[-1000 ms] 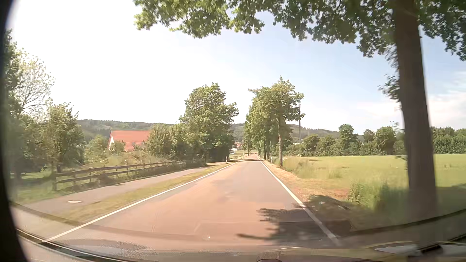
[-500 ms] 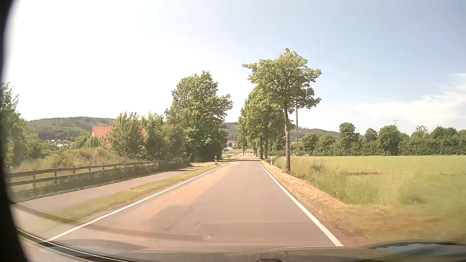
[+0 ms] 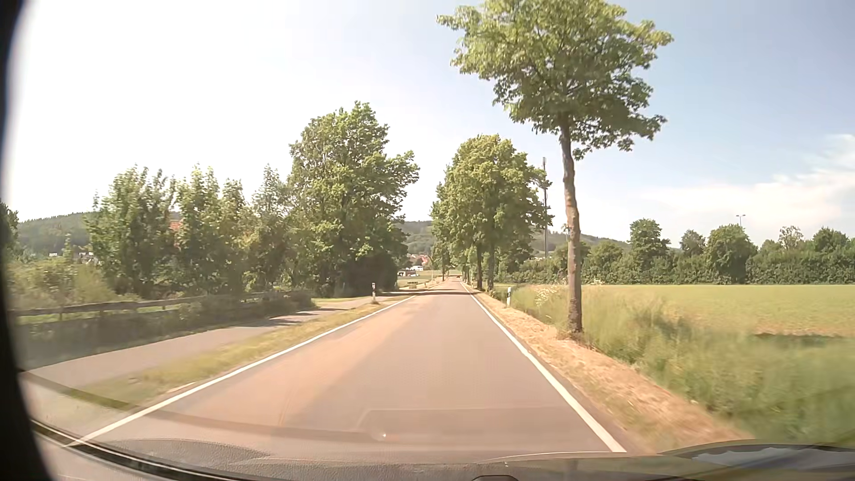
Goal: Follow the waypoints while adhering to traffic rules and regulations
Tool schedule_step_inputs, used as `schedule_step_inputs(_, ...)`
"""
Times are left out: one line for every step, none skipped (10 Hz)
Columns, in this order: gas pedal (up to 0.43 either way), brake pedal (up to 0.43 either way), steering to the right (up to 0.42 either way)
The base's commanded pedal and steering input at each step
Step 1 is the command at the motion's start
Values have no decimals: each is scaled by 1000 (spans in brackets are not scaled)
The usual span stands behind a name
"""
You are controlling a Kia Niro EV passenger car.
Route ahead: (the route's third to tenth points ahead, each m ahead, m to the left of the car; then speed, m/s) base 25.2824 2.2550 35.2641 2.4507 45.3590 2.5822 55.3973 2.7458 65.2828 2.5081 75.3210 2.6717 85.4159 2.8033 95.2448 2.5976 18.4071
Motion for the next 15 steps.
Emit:
schedule_step_inputs(287, 0, -1)
schedule_step_inputs(287, 0, -2)
schedule_step_inputs(287, 0, -2)
schedule_step_inputs(287, 0, -4)
schedule_step_inputs(287, 0, -4)
schedule_step_inputs(287, 0, -4)
schedule_step_inputs(287, 0, -4)
schedule_step_inputs(287, 0, -4)
schedule_step_inputs(280, 0, -4)
schedule_step_inputs(268, 0, -3)
schedule_step_inputs(268, 0, 0)
schedule_step_inputs(268, 0, 1)
schedule_step_inputs(268, 0, 0)
schedule_step_inputs(260, 0, 1)
schedule_step_inputs(248, 0, 2)
